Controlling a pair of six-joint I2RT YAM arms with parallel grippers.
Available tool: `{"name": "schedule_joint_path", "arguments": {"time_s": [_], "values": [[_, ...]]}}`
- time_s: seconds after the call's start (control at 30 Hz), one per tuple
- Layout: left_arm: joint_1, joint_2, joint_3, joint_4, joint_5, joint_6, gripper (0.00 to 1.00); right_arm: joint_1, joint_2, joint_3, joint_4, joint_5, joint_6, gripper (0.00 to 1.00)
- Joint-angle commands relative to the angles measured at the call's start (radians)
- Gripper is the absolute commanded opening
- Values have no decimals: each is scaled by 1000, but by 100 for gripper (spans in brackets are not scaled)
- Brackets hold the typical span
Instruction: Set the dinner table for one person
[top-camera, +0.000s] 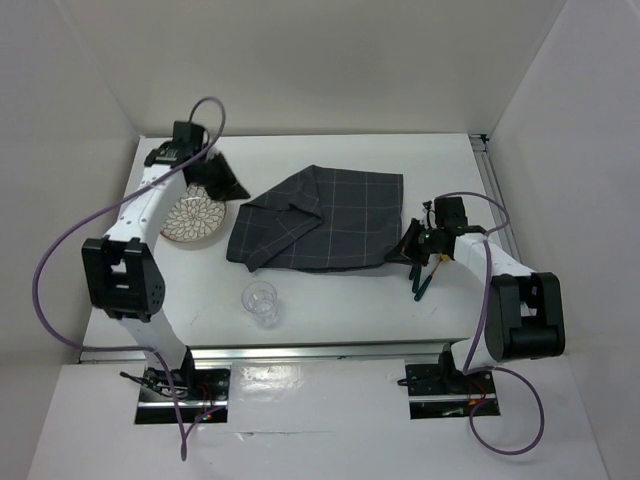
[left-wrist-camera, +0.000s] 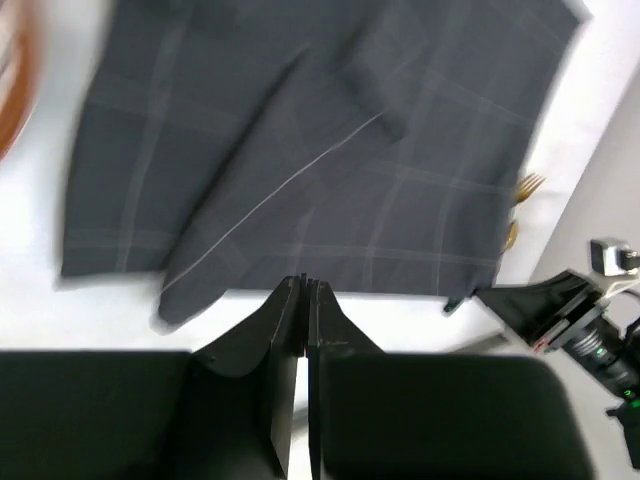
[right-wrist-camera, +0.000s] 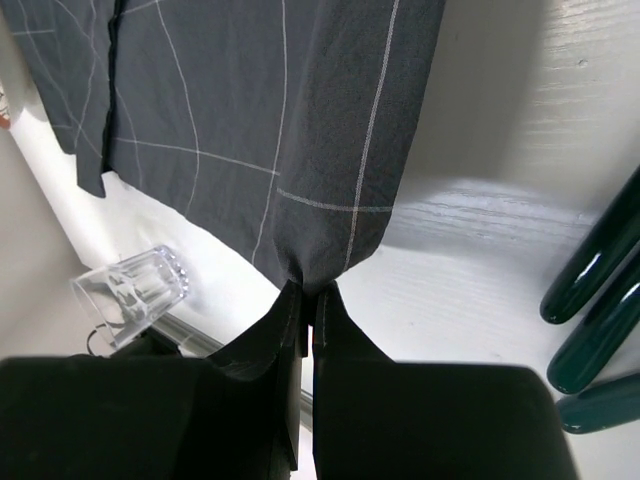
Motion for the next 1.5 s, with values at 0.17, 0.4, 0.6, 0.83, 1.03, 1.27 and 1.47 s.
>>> {"name": "schedule_joint_path", "arguments": {"time_s": [0.17, 0.4, 0.6, 0.83, 1.03, 1.27, 1.47], "values": [[-273, 428, 662, -259, -315, 200, 44, 5, 9, 55, -27, 18, -39, 0], [-353, 632, 875, -292, -438, 302, 70, 5, 29, 94, -57, 41, -49, 0], [-363, 667, 843, -248, -466, 305, 64, 5, 38, 94, -67, 50, -49, 0], [-363, 727, 849, -209, -486, 337, 60, 5, 60, 94, -67, 50, -49, 0], [-363, 769, 870, -202, -442, 337, 62, 5, 70, 104, -76, 50, -49, 0], [-363, 778, 879, -182, -418, 328, 33, 5, 79, 104, -85, 59, -49, 0], [-332, 767, 907, -191, -409, 328, 0, 5, 89, 104, -94, 68, -49, 0]]}}
